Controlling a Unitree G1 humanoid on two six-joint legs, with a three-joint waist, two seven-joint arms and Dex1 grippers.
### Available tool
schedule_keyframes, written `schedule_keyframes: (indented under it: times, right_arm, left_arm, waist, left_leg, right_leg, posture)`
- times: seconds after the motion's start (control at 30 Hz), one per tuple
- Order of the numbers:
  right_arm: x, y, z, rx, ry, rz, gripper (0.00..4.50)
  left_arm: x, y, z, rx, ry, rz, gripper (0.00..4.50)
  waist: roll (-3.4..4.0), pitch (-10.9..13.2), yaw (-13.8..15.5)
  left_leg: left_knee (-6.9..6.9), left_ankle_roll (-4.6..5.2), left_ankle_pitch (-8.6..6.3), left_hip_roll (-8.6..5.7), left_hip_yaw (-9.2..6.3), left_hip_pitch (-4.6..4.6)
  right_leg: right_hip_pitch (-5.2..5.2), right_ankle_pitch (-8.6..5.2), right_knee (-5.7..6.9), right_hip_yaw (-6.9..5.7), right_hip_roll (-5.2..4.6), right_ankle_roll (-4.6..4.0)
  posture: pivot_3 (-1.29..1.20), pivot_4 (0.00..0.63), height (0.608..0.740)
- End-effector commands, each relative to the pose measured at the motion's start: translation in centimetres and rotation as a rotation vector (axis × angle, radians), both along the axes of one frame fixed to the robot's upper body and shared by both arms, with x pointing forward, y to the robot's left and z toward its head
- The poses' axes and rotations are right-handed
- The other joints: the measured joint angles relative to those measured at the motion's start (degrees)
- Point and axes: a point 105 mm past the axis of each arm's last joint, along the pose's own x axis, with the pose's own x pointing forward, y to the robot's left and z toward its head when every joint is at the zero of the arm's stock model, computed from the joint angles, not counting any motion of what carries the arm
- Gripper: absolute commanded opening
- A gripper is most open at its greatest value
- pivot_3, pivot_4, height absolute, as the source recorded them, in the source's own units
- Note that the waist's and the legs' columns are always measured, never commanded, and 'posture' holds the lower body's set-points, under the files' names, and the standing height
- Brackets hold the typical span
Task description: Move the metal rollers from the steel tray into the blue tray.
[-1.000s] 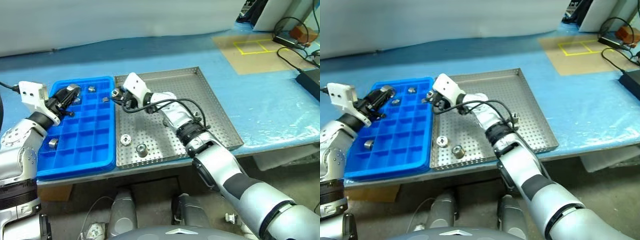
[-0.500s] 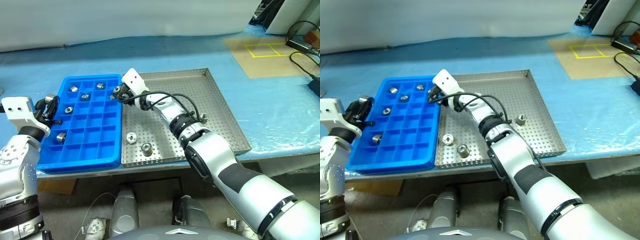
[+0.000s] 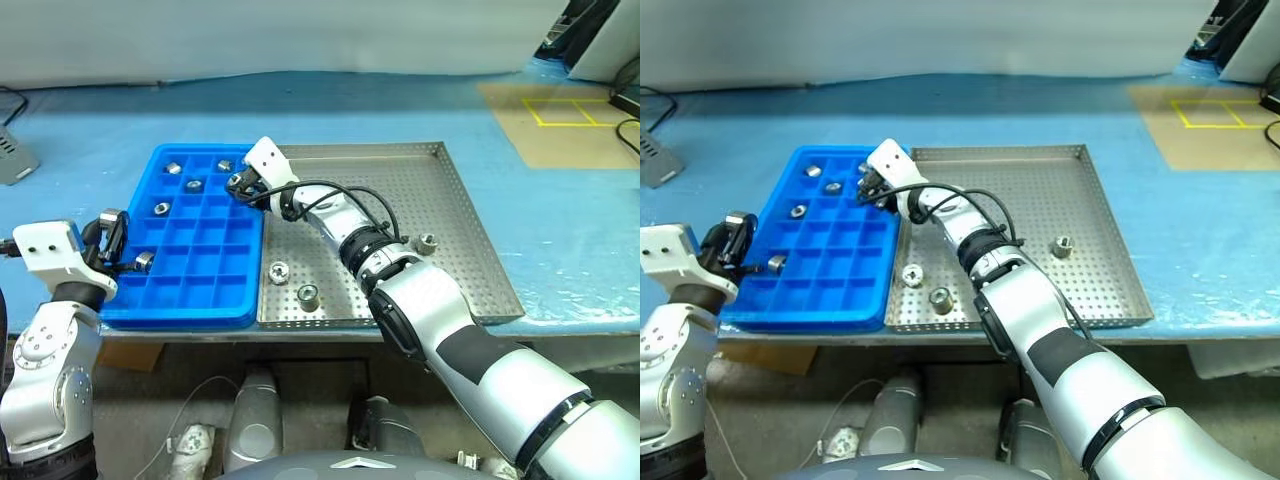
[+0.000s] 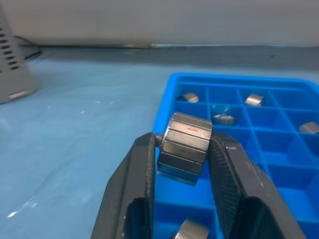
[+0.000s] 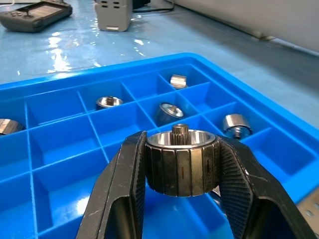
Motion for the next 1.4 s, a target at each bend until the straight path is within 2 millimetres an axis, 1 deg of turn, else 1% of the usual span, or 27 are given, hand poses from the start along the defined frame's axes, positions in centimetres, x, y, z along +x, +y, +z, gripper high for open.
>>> schedule_keyframes:
  times: [0.03,0.13,0.17,0.27,0.4,0.53,0.7,0.8,0.9,0.97,1.07,1.17,1.4]
  right_arm:
    - [-4.6,7.1,3.0,0.072,-0.044,0.187,1.66]
    - [-5.1,7.7,3.0,0.068,-0.041,0.197,1.66]
    - [-5.1,7.7,2.8,0.062,-0.040,0.189,1.66]
    - [-4.7,7.6,2.5,0.053,-0.033,0.155,1.66]
    - [-3.6,6.7,2.4,0.044,-0.032,0.082,1.66]
    - [-2.4,5.4,2.4,0.042,-0.031,0.021,1.66]
    - [-1.5,4.4,2.9,0.054,-0.040,-0.020,1.66]
    - [-0.6,3.4,3.0,0.050,-0.049,-0.068,1.66]
    - [-0.1,2.7,2.9,0.046,-0.043,-0.099,1.66]
    - [-0.1,2.5,2.3,0.036,-0.028,-0.102,1.66]
    - [-0.2,2.4,1.1,0.013,0.006,-0.106,1.66]
    - [-0.1,2.2,0.3,0.010,0.036,-0.140,1.66]
    - [0.3,1.7,0.1,-0.011,0.018,-0.176,1.66]
  left_arm:
    - [-1.9,0.6,2.1,0.043,-0.077,0.060,1.15]
    - [-2.6,0.4,2.0,0.039,-0.076,0.077,1.15]
    - [-2.8,0.3,1.9,0.038,-0.074,0.080,1.15]
    - [-3.1,-0.3,1.7,0.037,-0.069,0.079,1.15]
    - [-3.2,-0.6,1.7,0.042,-0.060,0.067,1.15]
    - [-2.9,-0.5,1.5,0.040,-0.046,0.052,1.15]
    - [-1.8,-1.2,1.5,0.024,-0.049,0.002,1.15]
    - [-0.6,-2.5,1.6,0.010,-0.057,-0.064,1.15]
    - [0.4,-3.3,1.5,0.008,-0.057,-0.094,1.15]
    - [0.9,-3.8,1.6,0.004,-0.060,-0.111,1.15]
    - [1.2,-4.1,1.6,0.003,-0.061,-0.123,1.15]
    - [1.3,-4.3,1.5,0.005,-0.057,-0.133,1.15]
    - [1.0,-4.3,1.5,0.005,-0.055,-0.129,1.15]
  waist:
    - [0.02,0.0,1.3]
    - [0.08,0.0,3.7]
    - [0.10,0.1,4.8]
    - [0.35,0.2,7.7]
    - [0.58,0.3,10.9]
    - [0.64,0.4,12.7]
    - [0.65,0.4,13.1]
    - [0.66,0.4,12.9]
    - [0.66,0.4,12.6]
    - [0.65,0.4,12.3]
    - [0.65,0.4,11.9]
    - [0.64,0.4,11.0]
    - [0.65,0.4,10.6]
  left_leg:
    - [-0.02,0.00,0.00,0.00,-0.04,-0.03]
    - [-0.06,-0.01,-0.02,-0.01,-0.11,-0.02]
    - [-0.07,-0.01,-0.03,0.00,-0.14,-0.03]
    - [-0.08,-0.02,-0.06,0.00,-0.18,0.04]
    - [-0.13,-0.04,-0.07,-0.02,-0.22,0.11]
    - [-0.14,-0.06,-0.11,-0.02,-0.24,0.17]
    - [-0.14,-0.08,-0.12,-0.06,-0.29,0.24]
    - [-0.13,-0.09,-0.13,-0.08,-0.30,0.28]
    - [-0.13,-0.10,-0.13,-0.10,-0.30,0.28]
    - [-0.12,-0.11,-0.13,-0.12,-0.29,0.29]
    - [-0.10,-0.13,-0.14,-0.21,-0.29,0.24]
    - [-0.08,-0.19,-0.16,-0.18,-0.28,0.22]
    - [-0.03,-0.30,-0.18,0.02,-0.29,0.23]
  right_leg:
    - [0.00,-0.05,0.00,-0.01,0.00,0.02]
    - [-0.01,-0.16,-0.01,0.02,0.00,0.18]
    - [0.00,-0.28,-0.01,0.02,0.00,0.38]
    - [0.01,-0.34,-0.01,0.10,0.00,0.50]
    - [0.02,-0.36,0.02,0.14,0.00,0.53]
    - [0.02,-0.37,0.04,0.22,0.00,0.55]
    - [0.05,-0.37,0.11,0.23,0.00,0.57]
    - [0.05,-0.37,0.15,0.25,0.01,0.57]
    - [0.03,-0.37,0.17,0.25,0.03,0.57]
    - [0.04,-0.36,0.17,0.27,0.04,0.57]
    - [0.02,-0.36,0.15,0.29,0.05,0.57]
    - [0.02,-0.35,0.14,0.30,0.14,0.56]
    - [0.01,-0.36,0.15,0.30,0.36,0.56]
  posture:
    - [0.75,0.150,0.740]
    - [0.78,0.150,0.740]
    - [0.79,0.150,0.740]
    - [0.80,0.150,0.740]
    - [0.78,0.150,0.740]
    - [0.76,0.150,0.740]
    - [0.71,0.150,0.740]
    - [0.69,0.150,0.740]
    - [0.67,0.150,0.740]
    - [0.66,0.150,0.740]
    - [0.65,0.150,0.740]
    - [0.65,0.150,0.740]
    - [0.66,0.150,0.740]
